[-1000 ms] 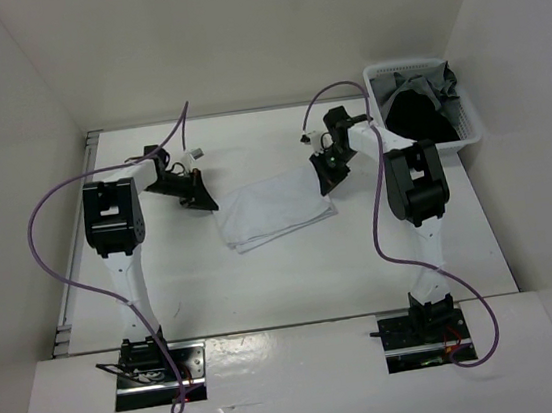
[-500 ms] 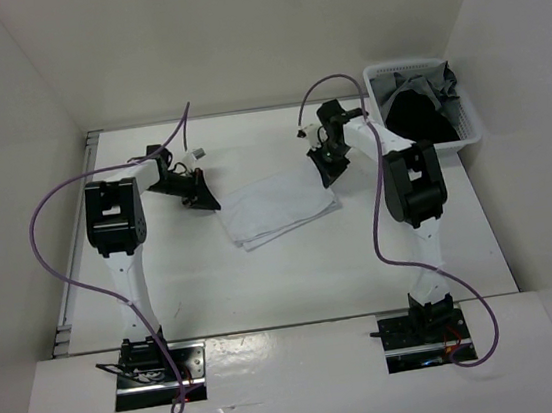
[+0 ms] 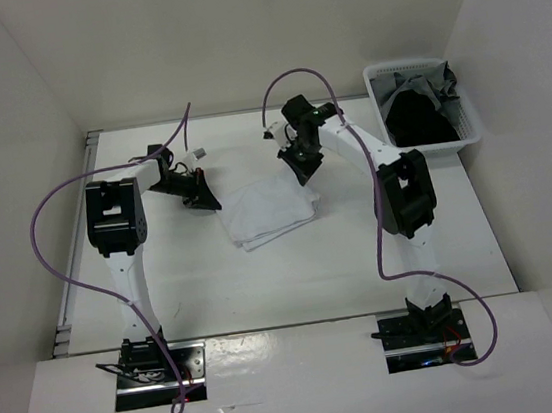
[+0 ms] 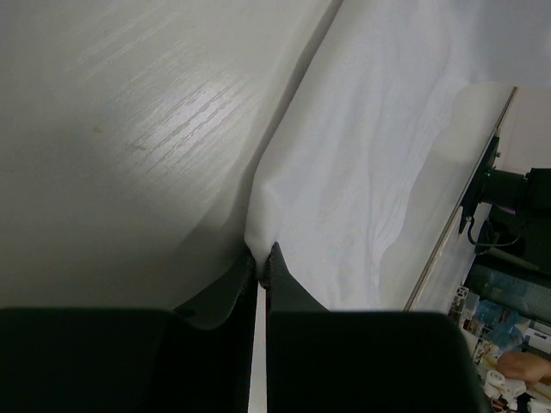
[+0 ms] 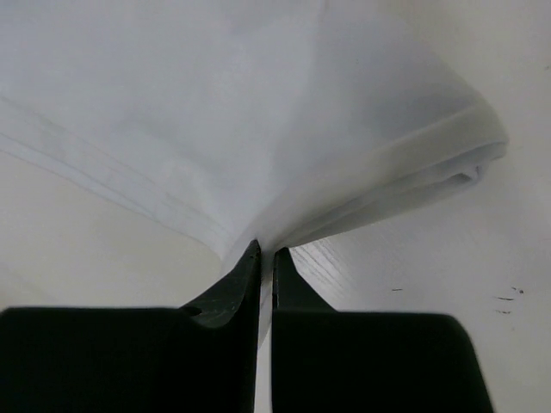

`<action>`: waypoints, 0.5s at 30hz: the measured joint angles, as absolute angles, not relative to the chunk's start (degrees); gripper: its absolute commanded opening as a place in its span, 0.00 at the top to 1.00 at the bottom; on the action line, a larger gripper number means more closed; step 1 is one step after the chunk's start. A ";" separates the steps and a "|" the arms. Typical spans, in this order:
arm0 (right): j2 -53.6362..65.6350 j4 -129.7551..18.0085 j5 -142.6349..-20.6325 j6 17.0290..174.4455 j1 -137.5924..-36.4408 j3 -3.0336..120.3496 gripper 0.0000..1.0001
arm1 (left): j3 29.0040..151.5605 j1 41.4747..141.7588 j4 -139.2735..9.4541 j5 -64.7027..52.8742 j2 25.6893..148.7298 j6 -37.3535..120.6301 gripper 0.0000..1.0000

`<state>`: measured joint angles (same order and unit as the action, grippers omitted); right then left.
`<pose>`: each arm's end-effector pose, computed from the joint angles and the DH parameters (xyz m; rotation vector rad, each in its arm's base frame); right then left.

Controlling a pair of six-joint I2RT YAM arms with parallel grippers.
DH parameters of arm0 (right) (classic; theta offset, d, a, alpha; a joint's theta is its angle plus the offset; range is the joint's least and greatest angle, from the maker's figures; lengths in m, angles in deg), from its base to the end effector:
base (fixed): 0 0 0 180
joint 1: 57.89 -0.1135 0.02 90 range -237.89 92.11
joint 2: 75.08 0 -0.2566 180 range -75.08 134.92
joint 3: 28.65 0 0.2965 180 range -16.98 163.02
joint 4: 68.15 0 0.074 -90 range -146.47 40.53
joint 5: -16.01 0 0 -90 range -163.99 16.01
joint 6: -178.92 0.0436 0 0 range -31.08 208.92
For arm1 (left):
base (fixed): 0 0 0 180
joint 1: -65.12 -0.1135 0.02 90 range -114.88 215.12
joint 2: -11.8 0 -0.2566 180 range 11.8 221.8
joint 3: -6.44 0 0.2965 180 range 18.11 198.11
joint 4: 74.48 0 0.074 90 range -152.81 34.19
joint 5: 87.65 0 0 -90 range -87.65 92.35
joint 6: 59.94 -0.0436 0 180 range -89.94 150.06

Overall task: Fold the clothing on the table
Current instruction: Fold the skirt

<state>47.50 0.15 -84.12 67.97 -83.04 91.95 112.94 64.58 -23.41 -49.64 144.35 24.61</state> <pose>0.4439 0.2169 0.2094 -1.1330 2.5528 0.2651 0.4827 -0.0298 0.0740 0.2548 2.5963 -1.2531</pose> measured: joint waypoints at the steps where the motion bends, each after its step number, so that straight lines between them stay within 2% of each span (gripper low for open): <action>1: 47.39 0.65 -84.08 67.95 -83.54 92.65 1.00 | 112.94 64.60 -23.43 -49.57 144.33 24.74 1.00; 15: 48.22 5.27 -83.88 67.38 -92.63 100.69 1.00 | 112.61 64.67 -23.87 -49.03 144.09 26.05 1.00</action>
